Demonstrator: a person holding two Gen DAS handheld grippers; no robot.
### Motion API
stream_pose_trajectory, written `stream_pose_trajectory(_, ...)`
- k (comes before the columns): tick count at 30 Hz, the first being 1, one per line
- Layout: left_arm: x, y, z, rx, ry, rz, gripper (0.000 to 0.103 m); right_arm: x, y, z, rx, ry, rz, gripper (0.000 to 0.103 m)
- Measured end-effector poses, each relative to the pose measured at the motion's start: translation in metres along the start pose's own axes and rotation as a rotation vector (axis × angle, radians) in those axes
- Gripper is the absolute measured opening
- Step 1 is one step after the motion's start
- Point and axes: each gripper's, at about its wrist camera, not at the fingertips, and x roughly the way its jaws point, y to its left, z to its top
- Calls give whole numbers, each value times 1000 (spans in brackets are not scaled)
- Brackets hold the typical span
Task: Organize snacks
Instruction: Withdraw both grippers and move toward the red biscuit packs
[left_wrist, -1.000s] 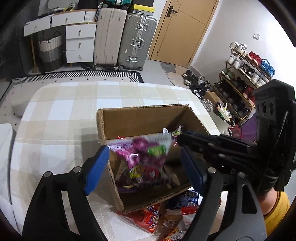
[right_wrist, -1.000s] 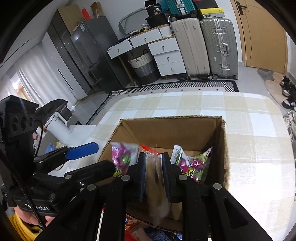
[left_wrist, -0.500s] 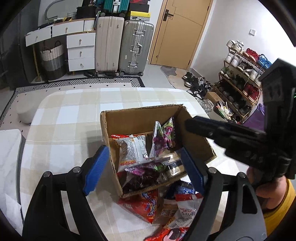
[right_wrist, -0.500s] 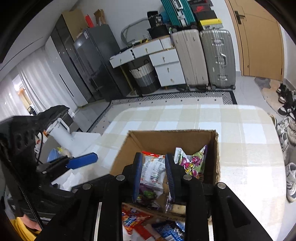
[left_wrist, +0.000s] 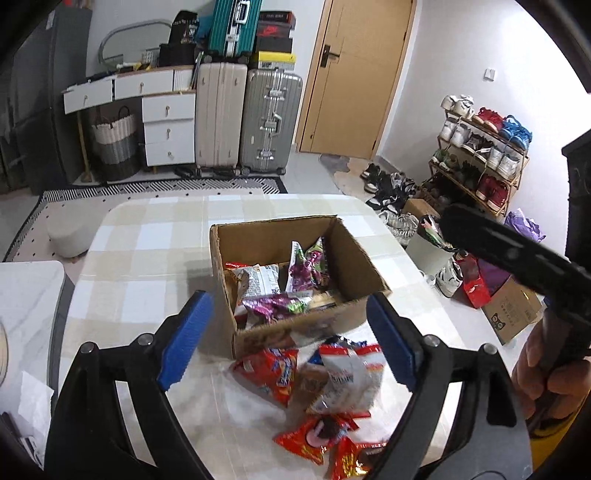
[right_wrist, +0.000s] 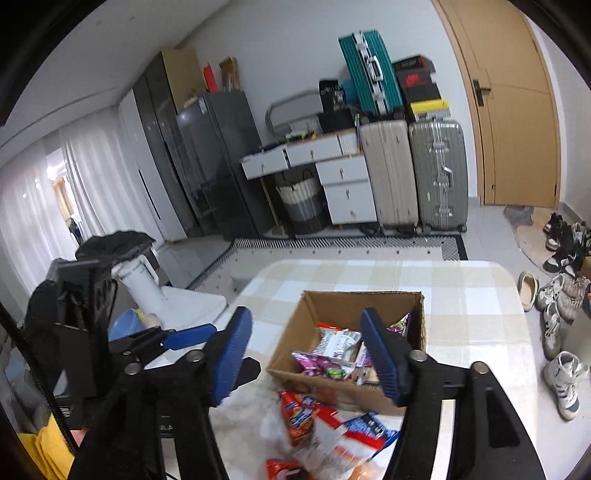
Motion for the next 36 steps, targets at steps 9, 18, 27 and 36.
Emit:
stream_pose_trajectory(9, -96, -21, -48, 52, -149, -12, 102, -94, 37, -36, -30, -143, 15, 86)
stream_pose_trajectory(18, -173, -31, -114, 108, -249, 40, 102, -160, 76, -90, -178, -287, -7, 102)
stream_pose_trajectory(27, -209, -29, -165, 117, -255, 103, 102, -181, 112, -156, -292, -356, 7, 102)
stream_pose_trajectory(36, -184, -16, -172, 92, -190, 109, 102, -150, 98, -180, -259, -257, -29, 102)
